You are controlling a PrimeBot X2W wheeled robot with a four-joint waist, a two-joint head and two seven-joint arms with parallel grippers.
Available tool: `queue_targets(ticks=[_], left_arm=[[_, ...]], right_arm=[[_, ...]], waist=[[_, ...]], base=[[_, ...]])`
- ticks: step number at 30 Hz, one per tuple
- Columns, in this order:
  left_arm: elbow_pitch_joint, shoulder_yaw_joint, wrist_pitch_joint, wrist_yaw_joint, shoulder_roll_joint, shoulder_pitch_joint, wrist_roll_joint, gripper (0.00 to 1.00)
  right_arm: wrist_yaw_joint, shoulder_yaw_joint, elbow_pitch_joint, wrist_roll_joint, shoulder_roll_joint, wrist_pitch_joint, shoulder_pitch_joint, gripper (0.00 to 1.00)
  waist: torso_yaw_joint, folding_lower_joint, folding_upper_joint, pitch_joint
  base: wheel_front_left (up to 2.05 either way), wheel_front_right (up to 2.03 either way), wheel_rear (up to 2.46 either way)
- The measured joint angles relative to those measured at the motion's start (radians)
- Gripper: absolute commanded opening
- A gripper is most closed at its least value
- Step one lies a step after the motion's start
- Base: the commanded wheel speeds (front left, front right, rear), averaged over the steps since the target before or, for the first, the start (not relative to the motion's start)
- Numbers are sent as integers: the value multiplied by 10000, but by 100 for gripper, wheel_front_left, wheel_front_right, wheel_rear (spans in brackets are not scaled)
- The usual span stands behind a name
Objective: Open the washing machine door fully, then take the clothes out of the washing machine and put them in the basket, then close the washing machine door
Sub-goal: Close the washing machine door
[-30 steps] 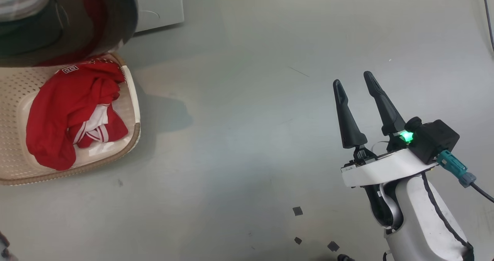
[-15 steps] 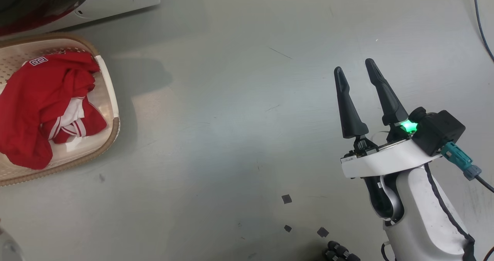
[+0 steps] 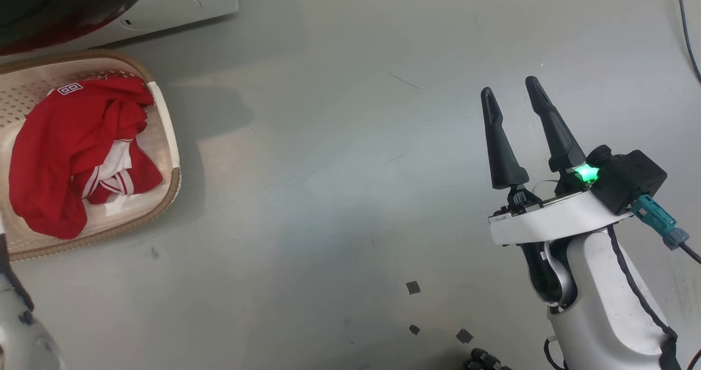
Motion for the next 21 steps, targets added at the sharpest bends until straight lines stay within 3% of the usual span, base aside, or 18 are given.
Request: queue_targets(ticks=[14,21], left_arm=[[125,228,-79,-282,-545,2109,-255,0],[-581,604,-529,-282,-1231,3384,-286,0]], right_arm=[[4,-157,384,-431,-2,0,106,100],[6,-357,537,-598,-4,0,477,100]], waist=[[636,0,0,-813],[1025,0,0,-1402]], base=[[0,0,0],[0,0,0]])
